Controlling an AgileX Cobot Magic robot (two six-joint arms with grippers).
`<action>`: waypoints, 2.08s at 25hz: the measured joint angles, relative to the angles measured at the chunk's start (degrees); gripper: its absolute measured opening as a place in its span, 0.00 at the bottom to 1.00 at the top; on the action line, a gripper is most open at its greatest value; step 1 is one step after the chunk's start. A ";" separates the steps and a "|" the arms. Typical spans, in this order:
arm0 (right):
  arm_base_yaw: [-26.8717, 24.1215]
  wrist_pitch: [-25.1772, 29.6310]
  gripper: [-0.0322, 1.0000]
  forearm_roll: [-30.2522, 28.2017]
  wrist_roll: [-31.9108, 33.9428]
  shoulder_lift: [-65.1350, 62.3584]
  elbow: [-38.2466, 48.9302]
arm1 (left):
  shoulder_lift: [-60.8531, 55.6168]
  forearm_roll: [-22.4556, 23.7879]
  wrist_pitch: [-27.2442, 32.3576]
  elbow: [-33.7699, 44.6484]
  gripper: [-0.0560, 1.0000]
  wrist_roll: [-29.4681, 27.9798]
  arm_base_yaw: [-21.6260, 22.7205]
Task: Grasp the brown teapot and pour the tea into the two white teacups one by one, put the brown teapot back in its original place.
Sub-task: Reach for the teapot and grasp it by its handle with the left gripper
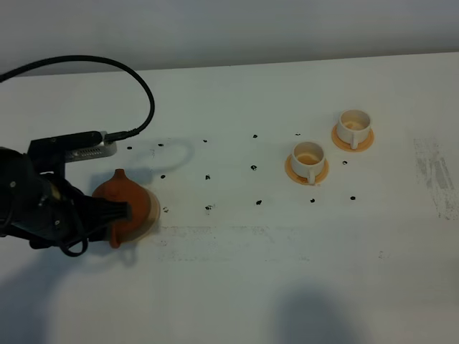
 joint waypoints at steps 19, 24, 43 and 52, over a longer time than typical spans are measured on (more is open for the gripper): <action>0.00 -0.05 0.60 1.25 0.00 0.00 0.00 | 4.25 -0.77 -6.70 0.00 0.52 0.00 -1.51; 0.00 -0.05 0.60 1.32 0.00 0.00 0.00 | 5.80 -1.07 -6.76 0.00 0.52 0.00 -1.84; 0.00 -0.05 0.60 1.32 0.00 0.00 0.00 | 6.40 -0.14 -7.46 0.00 0.52 0.00 -1.84; 0.00 -0.05 0.60 1.32 0.00 0.00 0.00 | 6.40 -0.12 -7.91 0.00 0.52 -0.19 -1.71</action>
